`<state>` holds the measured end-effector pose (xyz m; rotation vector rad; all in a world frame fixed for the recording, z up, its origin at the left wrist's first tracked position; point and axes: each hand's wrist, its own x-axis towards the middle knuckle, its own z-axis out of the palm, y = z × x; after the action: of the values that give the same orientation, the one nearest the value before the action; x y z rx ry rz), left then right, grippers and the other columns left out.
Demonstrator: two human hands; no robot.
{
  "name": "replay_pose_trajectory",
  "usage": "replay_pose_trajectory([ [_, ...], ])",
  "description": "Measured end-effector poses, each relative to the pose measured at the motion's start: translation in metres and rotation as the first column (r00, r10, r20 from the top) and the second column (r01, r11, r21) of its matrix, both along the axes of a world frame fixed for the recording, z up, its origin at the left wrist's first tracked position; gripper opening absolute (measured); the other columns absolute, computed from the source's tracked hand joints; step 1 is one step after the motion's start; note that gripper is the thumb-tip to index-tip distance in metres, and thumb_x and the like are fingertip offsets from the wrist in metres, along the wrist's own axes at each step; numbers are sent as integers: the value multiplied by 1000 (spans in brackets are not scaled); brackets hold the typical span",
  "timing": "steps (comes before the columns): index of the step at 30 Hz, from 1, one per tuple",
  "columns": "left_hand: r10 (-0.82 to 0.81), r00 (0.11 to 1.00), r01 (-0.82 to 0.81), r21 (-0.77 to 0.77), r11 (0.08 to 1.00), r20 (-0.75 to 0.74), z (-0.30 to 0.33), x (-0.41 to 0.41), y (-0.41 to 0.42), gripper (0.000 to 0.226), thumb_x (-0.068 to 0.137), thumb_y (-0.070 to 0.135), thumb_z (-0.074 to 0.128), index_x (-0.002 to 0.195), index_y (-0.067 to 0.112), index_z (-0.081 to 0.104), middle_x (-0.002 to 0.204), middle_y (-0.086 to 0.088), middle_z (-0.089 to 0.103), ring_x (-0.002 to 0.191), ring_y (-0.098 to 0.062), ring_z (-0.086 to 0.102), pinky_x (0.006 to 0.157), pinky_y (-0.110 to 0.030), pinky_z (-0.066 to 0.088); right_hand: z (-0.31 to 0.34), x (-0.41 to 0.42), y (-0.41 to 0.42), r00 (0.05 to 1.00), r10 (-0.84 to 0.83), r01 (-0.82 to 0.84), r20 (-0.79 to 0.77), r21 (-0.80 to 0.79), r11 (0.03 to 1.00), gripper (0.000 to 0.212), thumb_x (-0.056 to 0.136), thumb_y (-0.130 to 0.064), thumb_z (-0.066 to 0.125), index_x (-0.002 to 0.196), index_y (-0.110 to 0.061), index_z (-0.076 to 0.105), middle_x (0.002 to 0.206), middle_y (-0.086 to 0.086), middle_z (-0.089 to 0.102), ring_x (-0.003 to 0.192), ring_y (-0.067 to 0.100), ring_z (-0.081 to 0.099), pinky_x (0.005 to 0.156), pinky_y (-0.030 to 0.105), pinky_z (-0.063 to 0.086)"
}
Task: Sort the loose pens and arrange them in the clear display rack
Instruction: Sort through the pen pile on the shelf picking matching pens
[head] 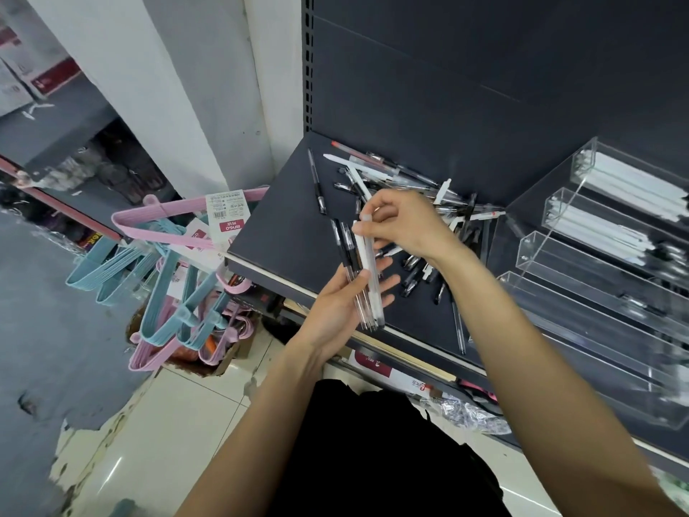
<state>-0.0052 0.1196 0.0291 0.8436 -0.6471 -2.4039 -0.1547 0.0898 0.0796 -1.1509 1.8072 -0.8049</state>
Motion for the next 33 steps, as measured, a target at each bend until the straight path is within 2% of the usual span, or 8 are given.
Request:
replay_pose_trajectory([
  [4, -69, 996, 70, 12, 997, -53, 8, -12, 2, 32, 102, 10, 36, 132, 12, 47, 117, -11, 68, 108, -30, 65, 94, -46, 52, 0, -6, 11, 999, -20, 18, -35, -40, 999, 17, 73, -19, 81, 81, -14, 66, 73, 1, 70, 68, 25, 68, 66, 34, 58],
  [6, -71, 997, 71, 2, 997, -22, 12, -20, 9, 27, 101, 7, 37, 125, 6, 50, 100, -7, 72, 95, -23, 70, 85, -40, 57, -2, -13, 23, 997, -50, 46, -50, -88, 995, 16, 73, -24, 81, 82, -21, 68, 75, -6, 68, 68, 13, 64, 69, 26, 55],
  [9, 9, 1000, -10, -13, 1000, -9, 16, -40, 20, 22, 99, 5, 40, 117, 4, 53, 87, -4, 71, 84, -18, 70, 85, -38, 57, 0, -29, 54, 978, -153, 134, -141, -139, 981, 29, 82, -37, 71, 109, -26, 66, 88, -13, 63, 70, 2, 55, 68, 12, 43],
  [14, 249, 963, -248, 21, 968, -102, 29, -91, 44, 21, 100, 5, 38, 110, 11, 56, 93, -3, 72, 96, -18, 70, 83, -29, 56, -5, -55, 145, 952, -294, 282, -81, -133, 950, 28, 89, -39, 58, 113, -25, 57, 92, -8, 66, 75, 8, 66, 72, 27, 55],
  [18, 191, 979, -196, -80, 977, -68, 38, -135, 82, 22, 101, 8, 37, 107, 13, 57, 98, 0, 73, 103, -15, 66, 88, -29, 53, -7, -71, 201, 933, -353, 360, 69, -157, 920, 17, 89, -25, 62, 105, -21, 58, 89, 0, 71, 59, 10, 69, 60, 29, 58],
  [24, 62, 984, -6, -316, 949, 169, 37, -196, 162, 19, 101, 18, 41, 106, 16, 59, 107, 4, 71, 97, -17, 66, 84, -36, 53, -8, -142, 279, 909, -411, 417, 75, -219, 882, 13, 87, -17, 66, 95, -27, 62, 79, 1, 70, 60, 15, 68, 56, 35, 59],
  [28, 81, 902, 95, -376, 922, 425, 30, -210, 193, 21, 97, 28, 50, 86, 14, 61, 76, 2, 69, 73, -20, 62, 79, -46, 48, -12, -167, 312, 935, -354, 350, 18, -207, 914, 13, 86, -17, 68, 95, -25, 62, 79, -5, 70, 57, 9, 66, 56, 33, 58],
  [33, 66, 891, 95, -326, 941, 449, 18, -209, 211, 32, 99, 26, 45, 109, -1, 59, 88, -6, 70, 82, -19, 67, 75, -28, 56, -23, -178, 323, 953, -239, 217, -188, -130, 967, 9, 87, -28, 66, 92, -21, 65, 85, -10, 66, 71, 7, 64, 67, 20, 54],
])
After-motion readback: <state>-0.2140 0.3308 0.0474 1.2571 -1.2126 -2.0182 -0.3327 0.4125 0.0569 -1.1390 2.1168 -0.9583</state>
